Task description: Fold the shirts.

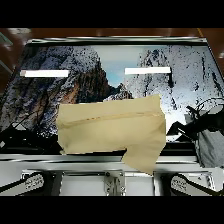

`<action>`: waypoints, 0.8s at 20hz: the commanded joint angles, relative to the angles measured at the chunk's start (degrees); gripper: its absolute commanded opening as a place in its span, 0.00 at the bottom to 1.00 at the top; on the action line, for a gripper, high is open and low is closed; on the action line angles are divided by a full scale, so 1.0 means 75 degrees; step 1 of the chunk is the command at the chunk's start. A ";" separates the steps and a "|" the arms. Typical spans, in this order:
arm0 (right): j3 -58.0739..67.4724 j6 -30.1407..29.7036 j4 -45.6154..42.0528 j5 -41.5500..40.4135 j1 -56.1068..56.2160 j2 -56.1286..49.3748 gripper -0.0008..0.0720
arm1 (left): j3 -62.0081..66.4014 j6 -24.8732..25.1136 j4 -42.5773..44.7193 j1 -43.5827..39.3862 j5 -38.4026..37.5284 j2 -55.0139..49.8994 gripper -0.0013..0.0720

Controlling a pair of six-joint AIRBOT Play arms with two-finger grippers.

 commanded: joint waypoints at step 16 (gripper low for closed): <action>-0.2224 -0.0271 0.1008 -0.2101 0.1445 0.0058 0.10 | 0.0152 0.0213 -0.0029 -0.0224 -0.0341 0.0510 0.08</action>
